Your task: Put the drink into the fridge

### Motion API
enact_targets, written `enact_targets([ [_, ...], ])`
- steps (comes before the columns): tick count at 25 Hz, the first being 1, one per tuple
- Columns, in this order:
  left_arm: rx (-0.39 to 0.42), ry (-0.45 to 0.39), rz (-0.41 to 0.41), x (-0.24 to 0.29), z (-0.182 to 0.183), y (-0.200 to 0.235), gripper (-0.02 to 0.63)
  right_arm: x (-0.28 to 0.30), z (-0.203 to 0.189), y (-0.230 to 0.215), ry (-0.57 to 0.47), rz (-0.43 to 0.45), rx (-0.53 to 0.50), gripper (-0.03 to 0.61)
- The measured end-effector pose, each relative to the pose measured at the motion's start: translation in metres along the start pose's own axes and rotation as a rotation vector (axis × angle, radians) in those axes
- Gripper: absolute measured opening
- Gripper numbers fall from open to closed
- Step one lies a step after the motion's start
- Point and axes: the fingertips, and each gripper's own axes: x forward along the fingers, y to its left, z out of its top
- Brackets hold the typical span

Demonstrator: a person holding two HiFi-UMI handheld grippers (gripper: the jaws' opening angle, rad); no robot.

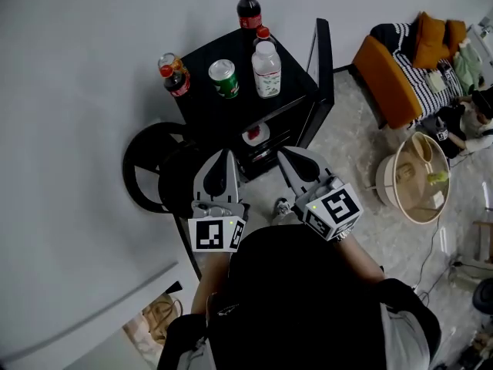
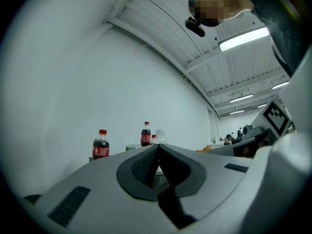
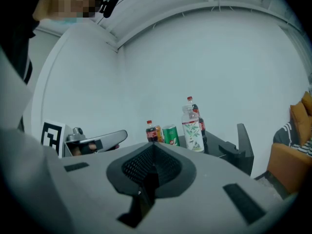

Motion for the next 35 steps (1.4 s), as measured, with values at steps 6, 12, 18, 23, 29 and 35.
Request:
enact_targets([
  [6,0.006,0.020,0.005,0.027,-0.005,0.013,0.011,0.009,0.003,-0.013,-0.002,-0.019,-0.007,0.014],
  [12,0.002,0.059,-0.070,0.064,-0.015,0.035,0.120,0.030,0.000,-0.030,0.016,-0.109,0.000,0.014],
  [18,0.016,0.111,-0.154,0.104,-0.022,0.059,0.240,0.056,0.012,-0.037,0.005,-0.206,-0.002,0.014],
  [23,0.033,0.139,-0.160,0.138,-0.034,0.079,0.319,0.075,0.008,-0.042,0.012,-0.282,-0.003,0.014],
  [29,0.026,0.198,-0.159,0.169,-0.057,0.090,0.344,0.089,0.008,-0.046,0.012,-0.357,-0.012,0.014],
  [35,0.017,0.228,-0.155,0.184,-0.073,0.096,0.348,0.080,0.003,-0.059,0.002,-0.471,0.000,0.014],
])
